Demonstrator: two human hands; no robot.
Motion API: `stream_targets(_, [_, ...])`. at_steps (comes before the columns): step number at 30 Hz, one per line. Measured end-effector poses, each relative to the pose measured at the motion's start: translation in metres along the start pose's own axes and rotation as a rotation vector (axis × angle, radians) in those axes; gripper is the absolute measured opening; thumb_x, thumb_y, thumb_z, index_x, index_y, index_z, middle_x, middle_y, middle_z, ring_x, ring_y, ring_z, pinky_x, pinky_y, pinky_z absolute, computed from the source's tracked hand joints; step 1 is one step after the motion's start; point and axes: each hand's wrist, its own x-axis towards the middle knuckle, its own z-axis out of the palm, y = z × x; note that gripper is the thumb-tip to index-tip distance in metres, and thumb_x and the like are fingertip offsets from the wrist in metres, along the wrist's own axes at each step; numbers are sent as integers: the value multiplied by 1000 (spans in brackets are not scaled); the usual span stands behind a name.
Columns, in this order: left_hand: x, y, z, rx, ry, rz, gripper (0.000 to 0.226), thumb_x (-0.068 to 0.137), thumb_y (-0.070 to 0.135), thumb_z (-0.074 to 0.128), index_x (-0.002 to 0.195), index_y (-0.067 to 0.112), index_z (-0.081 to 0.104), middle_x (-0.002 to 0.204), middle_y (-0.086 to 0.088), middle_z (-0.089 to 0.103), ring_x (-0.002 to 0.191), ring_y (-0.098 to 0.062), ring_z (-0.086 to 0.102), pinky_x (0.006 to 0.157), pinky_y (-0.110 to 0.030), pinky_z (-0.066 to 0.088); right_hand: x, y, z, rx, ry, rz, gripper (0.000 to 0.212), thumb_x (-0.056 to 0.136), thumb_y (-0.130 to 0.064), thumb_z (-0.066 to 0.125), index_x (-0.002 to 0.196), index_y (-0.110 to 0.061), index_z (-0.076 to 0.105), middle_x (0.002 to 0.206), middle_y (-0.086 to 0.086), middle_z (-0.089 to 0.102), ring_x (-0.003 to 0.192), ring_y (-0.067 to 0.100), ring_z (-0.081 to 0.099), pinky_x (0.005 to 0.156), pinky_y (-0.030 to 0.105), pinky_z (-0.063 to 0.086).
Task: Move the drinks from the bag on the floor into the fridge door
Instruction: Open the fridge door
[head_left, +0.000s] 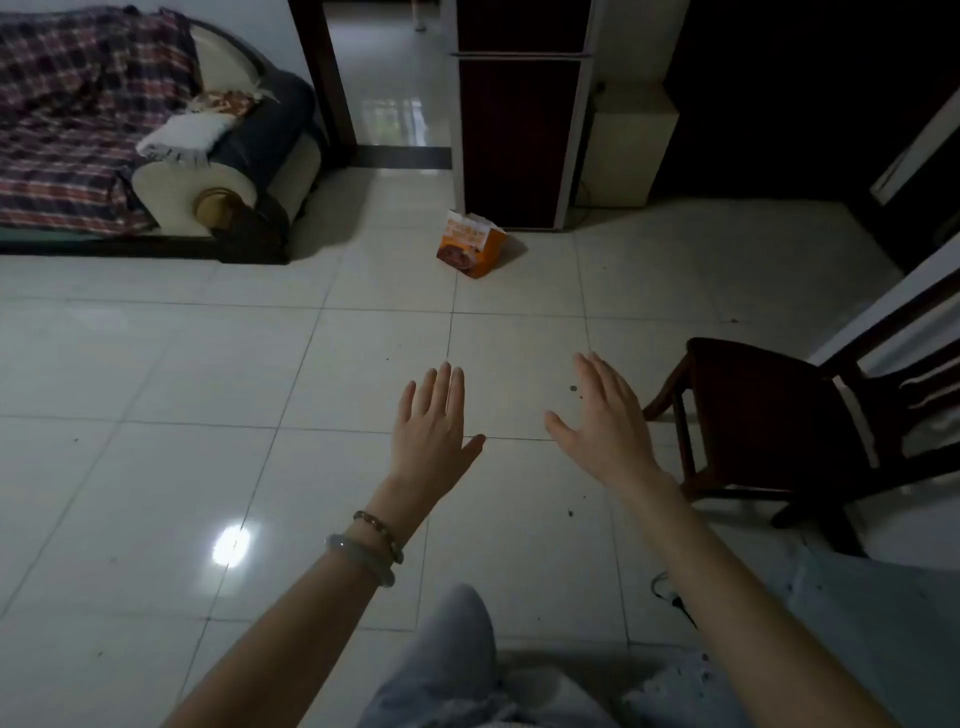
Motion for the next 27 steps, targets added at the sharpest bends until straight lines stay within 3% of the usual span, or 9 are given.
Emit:
stream_targets(8, [65,-18,9,-7,23,-27,82,92,56,32,146,7,-4,156,-12,1,143,-27,1,117,-43,4,71,-5,2,-20,-8,-46,77,90,-43,49,148,-12,10,157,10,11,144,23,8,116,36,10])
stream_targets(27, [366,-100,-11,-63,91,42,83,91,56,35,147,5,0,156,-11,6,144,-25,5,116,-41,5,361,-23,-12,-34,37,10,77,89,-44,51,147,-14,10,157,7,10,144,22,8,115,35,12])
